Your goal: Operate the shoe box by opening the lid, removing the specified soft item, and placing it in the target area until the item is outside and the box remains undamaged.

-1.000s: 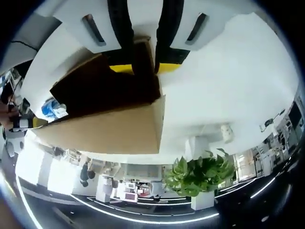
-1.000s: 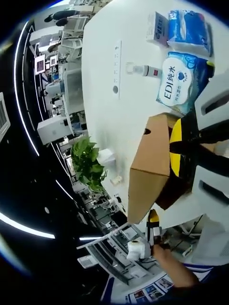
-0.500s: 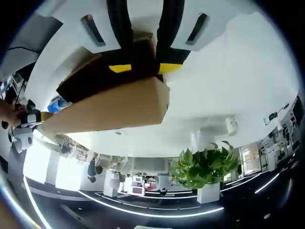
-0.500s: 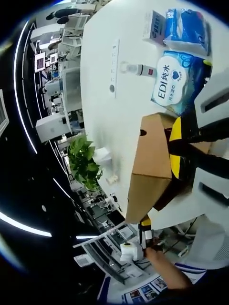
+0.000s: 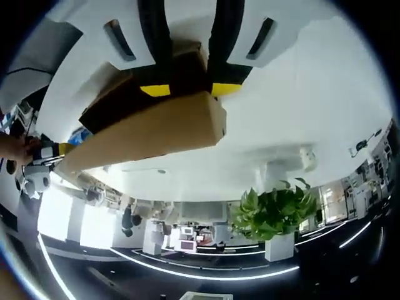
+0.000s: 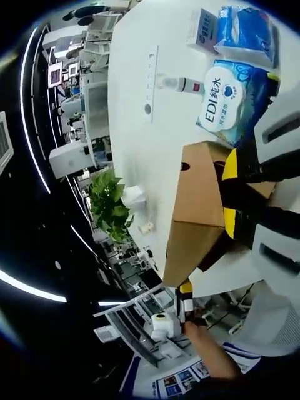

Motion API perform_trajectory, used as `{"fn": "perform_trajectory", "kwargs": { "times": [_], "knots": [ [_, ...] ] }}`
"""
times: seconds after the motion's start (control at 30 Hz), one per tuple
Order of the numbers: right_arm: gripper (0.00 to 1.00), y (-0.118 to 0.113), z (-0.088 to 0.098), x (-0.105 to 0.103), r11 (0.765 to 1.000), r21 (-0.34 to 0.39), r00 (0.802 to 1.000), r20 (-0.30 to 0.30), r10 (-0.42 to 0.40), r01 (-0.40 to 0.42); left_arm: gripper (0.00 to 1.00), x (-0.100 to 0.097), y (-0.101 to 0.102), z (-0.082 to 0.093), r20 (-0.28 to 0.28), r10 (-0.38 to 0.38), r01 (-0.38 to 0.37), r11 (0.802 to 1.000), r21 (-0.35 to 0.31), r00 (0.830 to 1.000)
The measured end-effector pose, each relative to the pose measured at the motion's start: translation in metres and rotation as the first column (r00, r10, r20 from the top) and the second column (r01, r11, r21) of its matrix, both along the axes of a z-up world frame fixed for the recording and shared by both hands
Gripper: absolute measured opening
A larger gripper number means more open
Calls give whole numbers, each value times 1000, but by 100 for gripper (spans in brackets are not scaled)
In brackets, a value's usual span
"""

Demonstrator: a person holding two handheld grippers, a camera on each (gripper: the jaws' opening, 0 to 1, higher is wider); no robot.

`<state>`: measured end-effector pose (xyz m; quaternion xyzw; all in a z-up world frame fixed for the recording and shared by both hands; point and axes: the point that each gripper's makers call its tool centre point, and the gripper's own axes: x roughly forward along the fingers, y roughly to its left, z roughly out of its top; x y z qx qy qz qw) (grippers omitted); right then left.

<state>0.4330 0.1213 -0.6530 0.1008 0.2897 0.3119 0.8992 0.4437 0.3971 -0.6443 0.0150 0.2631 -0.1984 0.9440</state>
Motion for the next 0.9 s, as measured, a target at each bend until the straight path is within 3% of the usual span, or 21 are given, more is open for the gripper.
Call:
{"fn": "perform_trajectory", "kwargs": {
  "times": [0.23, 0.9],
  "knots": [
    [13, 2, -3, -3, 1000, -19, 1000, 18, 25, -24, 25, -3, 2, 0, -1, -5, 5, 1000, 3, 1000],
    [23, 12, -10, -8, 992, -85, 991, 80, 103, -96, 29, -8, 0, -9, -18, -31, 31, 1000, 6, 999]
  ]
}}
